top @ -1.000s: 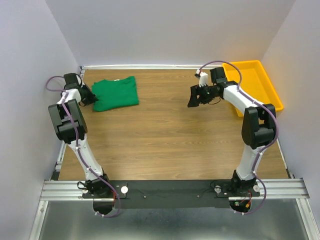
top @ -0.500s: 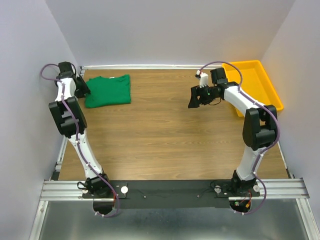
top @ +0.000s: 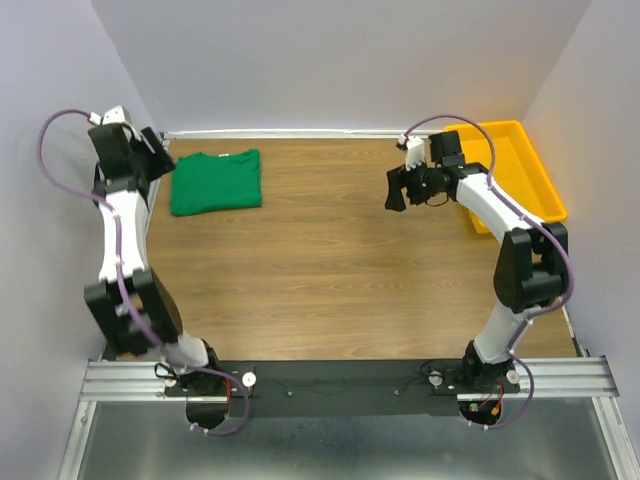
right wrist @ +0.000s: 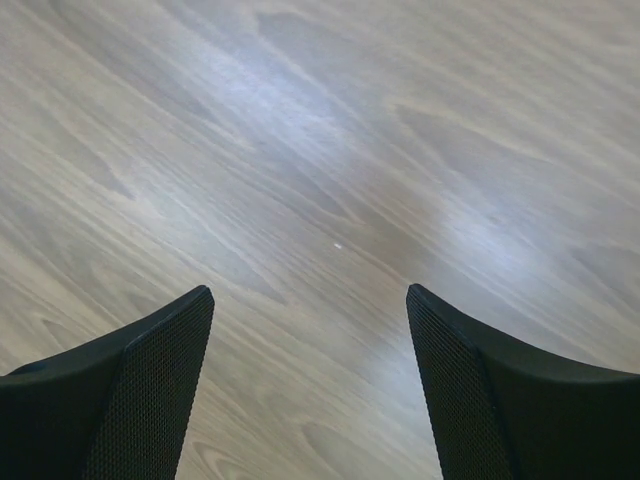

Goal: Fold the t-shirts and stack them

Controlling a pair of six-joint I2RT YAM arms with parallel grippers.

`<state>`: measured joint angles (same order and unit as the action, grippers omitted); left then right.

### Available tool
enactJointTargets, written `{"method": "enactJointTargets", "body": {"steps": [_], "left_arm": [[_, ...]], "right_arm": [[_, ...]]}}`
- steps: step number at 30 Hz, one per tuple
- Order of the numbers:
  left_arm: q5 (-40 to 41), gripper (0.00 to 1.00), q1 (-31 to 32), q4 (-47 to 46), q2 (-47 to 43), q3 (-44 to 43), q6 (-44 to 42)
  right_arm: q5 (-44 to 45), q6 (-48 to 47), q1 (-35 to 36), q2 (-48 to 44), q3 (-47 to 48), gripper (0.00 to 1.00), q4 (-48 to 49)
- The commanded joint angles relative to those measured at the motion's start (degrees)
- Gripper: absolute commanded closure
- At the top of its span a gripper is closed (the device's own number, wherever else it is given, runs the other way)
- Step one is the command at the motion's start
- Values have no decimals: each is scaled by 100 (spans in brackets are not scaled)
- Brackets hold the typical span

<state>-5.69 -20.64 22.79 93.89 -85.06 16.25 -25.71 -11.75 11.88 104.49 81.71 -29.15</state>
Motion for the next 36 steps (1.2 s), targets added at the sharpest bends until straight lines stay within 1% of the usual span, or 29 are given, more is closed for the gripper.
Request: {"method": "enactJointTargets", "body": {"steps": [1, 2, 3, 4, 5, 6, 7, 8, 9, 10, 11, 12, 13, 17, 20, 21, 24, 32, 36], "left_arm": [[-2029, 20, 236, -1826, -1730, 1637, 210], [-2276, 11, 184, -2640, -2038, 2033, 621], [-2496, 4, 149, -2943, -2554, 2716, 782], [-2820, 1, 114, -3181, -2751, 2983, 940], [-2919, 2, 70, -3314, -2901, 3177, 1020], [-2955, 1, 61, -3176, -3007, 3284, 994], [-2755, 1, 104, -2627, -3156, 3276, 646], [-2509, 1, 148, -2343, -3253, 3233, 477], [-2237, 1, 209, -2114, -3480, 3180, 319], [-1704, 2, 349, -1911, -3595, 3153, 100], [-1507, 1, 438, -1596, -3710, 3144, -24], [-1313, 2, 482, -1489, -3920, 3136, -112], [-1259, 1, 500, -1314, -4035, 3162, -244], [-1180, 1, 500, -1145, -4492, 3337, -526], [-1180, 1, 509, -1066, -4634, 3496, -605], [-1171, 2, 509, -1048, -4625, 3539, -623], [-1197, 1, 500, -1022, -4660, 3557, -606], [-1092, 1, 500, -987, -4616, 3505, -623], [-1057, 1, 509, -1022, -4616, 3505, -562]], "right_arm": [[918, -311, -194, -920, -208, 14, 366], [1006, -189, -247, -1104, -391, 8, 653], [1277, -66, -274, -1393, -489, 0, 812], [1358, 40, -413, -1526, -542, 0, 953], [1367, 424, -536, -1624, -577, 0, 955], [1132, 680, -694, -1685, -586, 0, 955], [921, 1039, -1061, -1834, -647, 0, 929], [771, 1156, -1161, -1949, -717, 0, 937], [874, 1157, -1344, -2098, -805, 0, 946], [1128, 1157, -1390, -2395, -910, 0, 1068], [1382, 1392, -1390, -2572, -1146, 0, 1165], [2159, 1542, -1390, -2696, -1262, 0, 1270], [2524, 1770, -1390, -2845, -1341, 0, 1341], [3896, 1782, -1390, -3004, -1631, 0, 1306], [3978, 1685, -1390, -3223, -1983, 0, 1315], [3917, 1719, -1390, -3381, -2045, 0, 1315], [3916, 1886, -1390, -3470, -2177, 0, 1315], [3820, 1764, -1390, -3339, -2239, 0, 1333], [3890, 1605, -1390, -3303, -2396, 0, 1516]]}}
